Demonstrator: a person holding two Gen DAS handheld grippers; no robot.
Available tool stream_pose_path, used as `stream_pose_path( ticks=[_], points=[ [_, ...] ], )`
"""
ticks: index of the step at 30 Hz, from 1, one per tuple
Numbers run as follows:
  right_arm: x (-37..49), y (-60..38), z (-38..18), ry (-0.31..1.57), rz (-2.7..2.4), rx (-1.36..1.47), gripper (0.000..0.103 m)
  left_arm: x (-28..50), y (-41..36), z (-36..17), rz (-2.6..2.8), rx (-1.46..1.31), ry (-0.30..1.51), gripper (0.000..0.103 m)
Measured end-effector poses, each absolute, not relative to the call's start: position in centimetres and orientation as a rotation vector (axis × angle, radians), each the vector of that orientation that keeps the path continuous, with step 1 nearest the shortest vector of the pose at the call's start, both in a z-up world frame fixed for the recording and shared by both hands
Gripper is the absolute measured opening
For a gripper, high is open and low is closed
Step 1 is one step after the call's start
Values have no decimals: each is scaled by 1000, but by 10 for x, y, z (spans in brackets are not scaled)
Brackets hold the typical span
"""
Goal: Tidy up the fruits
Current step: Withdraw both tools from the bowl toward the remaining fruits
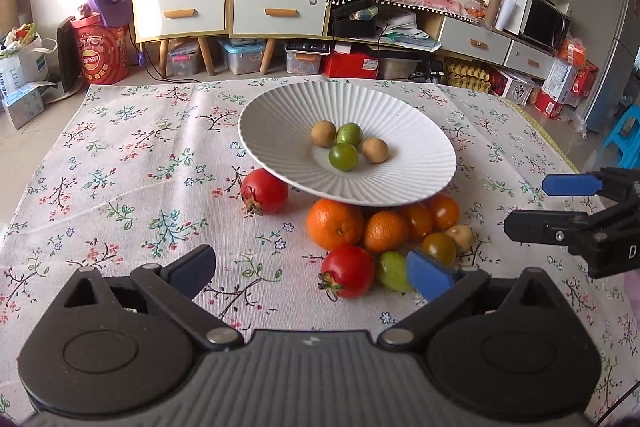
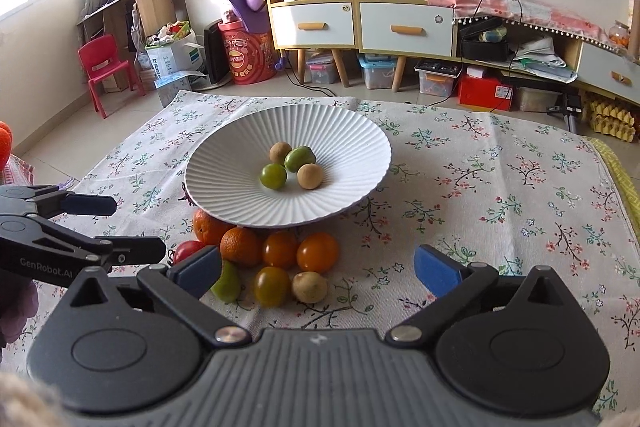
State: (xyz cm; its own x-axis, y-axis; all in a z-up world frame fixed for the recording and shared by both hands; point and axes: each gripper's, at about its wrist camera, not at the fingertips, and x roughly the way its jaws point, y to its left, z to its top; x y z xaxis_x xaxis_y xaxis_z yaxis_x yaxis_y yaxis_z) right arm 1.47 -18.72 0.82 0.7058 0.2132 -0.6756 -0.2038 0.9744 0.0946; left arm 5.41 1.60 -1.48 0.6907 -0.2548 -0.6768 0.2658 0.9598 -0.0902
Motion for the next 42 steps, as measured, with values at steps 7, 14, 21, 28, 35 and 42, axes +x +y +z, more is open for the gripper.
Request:
stream_pose_path(
  ticks=[7,14,21,28,35,42],
  points=[
    [1,-194,-5,764,226,48,103,40,19,-33,-284,24,769,98],
    [-3,-188,-20,798,210,24,103,33,9,-51,-301,67,761,98],
    [-3,-183,-38,842,201,-16,102,38,8,-70,-289,111,720,98],
    [-1,-176,-52,825,179,-109,103,44,6,-73,-309,116,684,98],
    [4,-172,-52,818,161,-107,103,48,4,-72,-306,108,676,98],
    [12,-172,-53,793,189,-116,103,54,4,-71,-336,116,683,98]
  ],
)
